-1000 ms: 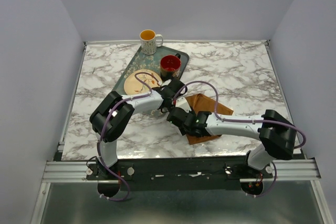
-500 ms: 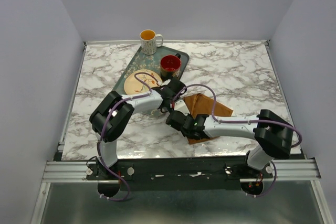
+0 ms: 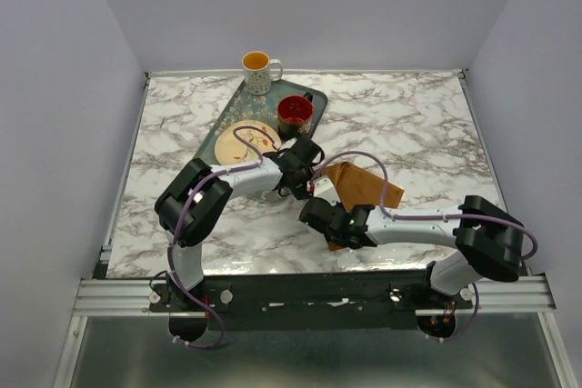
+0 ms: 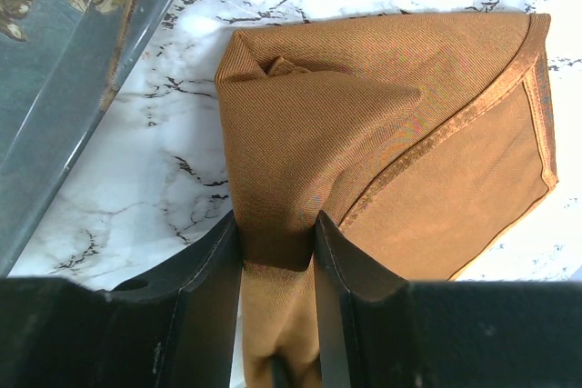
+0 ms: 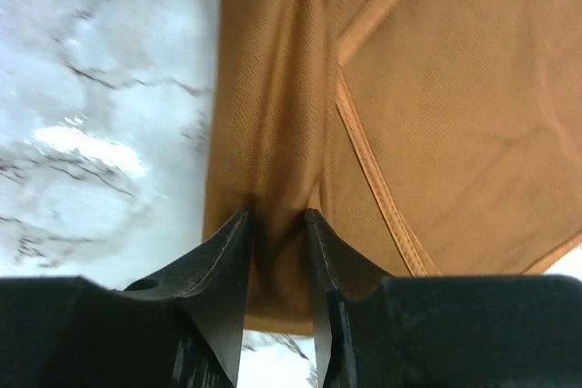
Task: Fold the napkin, place the utensils inside, and roll it up
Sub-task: Roll the napkin with the utensil
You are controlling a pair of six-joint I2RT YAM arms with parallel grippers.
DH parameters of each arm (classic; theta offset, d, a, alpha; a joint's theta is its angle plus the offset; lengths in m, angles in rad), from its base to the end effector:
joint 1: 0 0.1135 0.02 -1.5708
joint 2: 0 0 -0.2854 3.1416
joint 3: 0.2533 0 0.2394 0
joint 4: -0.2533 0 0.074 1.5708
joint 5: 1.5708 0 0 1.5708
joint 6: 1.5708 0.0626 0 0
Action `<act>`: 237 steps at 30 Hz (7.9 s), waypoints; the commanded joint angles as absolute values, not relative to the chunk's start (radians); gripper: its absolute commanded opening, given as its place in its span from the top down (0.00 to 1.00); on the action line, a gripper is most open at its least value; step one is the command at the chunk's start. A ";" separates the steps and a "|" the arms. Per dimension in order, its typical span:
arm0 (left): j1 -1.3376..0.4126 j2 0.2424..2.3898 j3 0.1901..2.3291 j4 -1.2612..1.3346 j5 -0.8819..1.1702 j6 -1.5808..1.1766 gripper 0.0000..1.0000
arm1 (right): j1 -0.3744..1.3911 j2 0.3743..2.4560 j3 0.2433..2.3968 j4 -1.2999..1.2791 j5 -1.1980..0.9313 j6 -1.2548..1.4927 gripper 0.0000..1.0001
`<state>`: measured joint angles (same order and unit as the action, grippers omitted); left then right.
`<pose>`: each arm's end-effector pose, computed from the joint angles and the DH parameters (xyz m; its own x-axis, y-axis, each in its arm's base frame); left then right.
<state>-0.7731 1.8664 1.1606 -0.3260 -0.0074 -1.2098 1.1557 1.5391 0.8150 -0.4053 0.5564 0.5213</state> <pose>0.2784 -0.2710 0.1646 -0.8678 -0.4604 -0.1872 -0.3290 0.8145 -0.4780 0.1426 0.2416 0.1752 -0.6579 -0.4441 -0.6083 -0.4133 0.8880 -0.2013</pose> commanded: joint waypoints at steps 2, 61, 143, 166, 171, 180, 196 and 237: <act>-0.782 1.887 1.121 -0.385 -0.034 -1.197 1.00 | 1.141 1.442 0.750 -0.439 0.572 0.578 0.63; -0.761 1.891 1.140 -0.394 0.054 -1.213 1.00 | 1.124 1.689 0.735 -0.307 0.413 0.626 0.57; -0.723 1.761 0.824 0.071 0.279 -1.121 0.23 | 0.411 1.761 0.112 1.271 -0.859 1.060 0.99; -0.752 1.828 0.959 -0.100 0.111 -1.005 0.81 | 0.411 2.006 0.081 1.657 -0.928 1.172 0.99; -0.762 1.830 1.002 -0.167 0.068 -0.991 0.94 | 0.411 1.905 0.087 1.401 -0.891 1.060 0.87; -0.790 1.852 1.081 -0.290 0.026 -1.025 1.00 | 0.477 1.318 0.379 0.111 -0.536 0.572 0.48; -0.825 1.870 1.177 -0.488 -0.038 -1.249 1.00 | 0.949 1.302 0.689 -0.279 0.199 0.633 0.39; -0.881 1.948 1.270 -0.572 0.000 -1.444 1.00 | 1.134 1.618 0.881 -0.425 0.506 0.700 1.00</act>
<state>-0.8253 1.8984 1.2583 -0.5179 0.0139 -1.4673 1.1198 1.6211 0.9131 -0.5030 0.5392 0.7670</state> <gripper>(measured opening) 0.163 0.034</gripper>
